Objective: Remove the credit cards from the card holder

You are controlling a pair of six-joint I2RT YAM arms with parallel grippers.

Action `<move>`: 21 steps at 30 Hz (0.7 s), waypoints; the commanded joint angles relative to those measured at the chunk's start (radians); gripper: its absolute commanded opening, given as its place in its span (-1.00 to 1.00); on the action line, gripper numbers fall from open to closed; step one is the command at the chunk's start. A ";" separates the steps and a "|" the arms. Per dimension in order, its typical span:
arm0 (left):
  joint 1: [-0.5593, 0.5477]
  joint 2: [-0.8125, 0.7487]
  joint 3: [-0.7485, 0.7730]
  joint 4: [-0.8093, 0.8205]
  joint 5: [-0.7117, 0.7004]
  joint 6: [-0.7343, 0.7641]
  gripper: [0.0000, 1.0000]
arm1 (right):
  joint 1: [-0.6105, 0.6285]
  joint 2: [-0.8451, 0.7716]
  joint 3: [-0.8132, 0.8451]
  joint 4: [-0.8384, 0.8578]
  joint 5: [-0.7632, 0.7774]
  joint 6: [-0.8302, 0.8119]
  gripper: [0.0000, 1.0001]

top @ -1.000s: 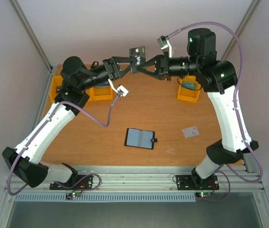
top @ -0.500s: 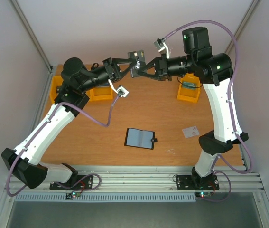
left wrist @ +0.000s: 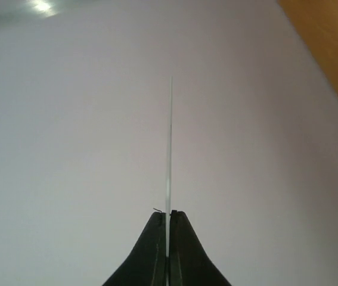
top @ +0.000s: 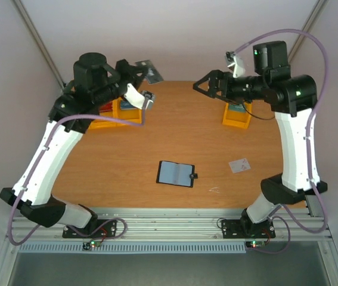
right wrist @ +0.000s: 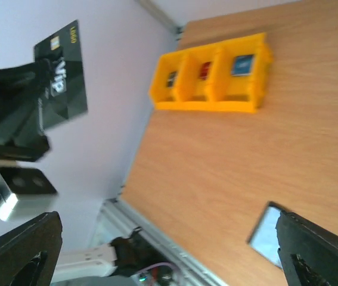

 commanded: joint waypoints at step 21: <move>0.606 0.725 0.448 -0.662 -0.514 -0.341 -1.00 | -0.022 -0.151 -0.328 0.036 0.335 -0.304 0.97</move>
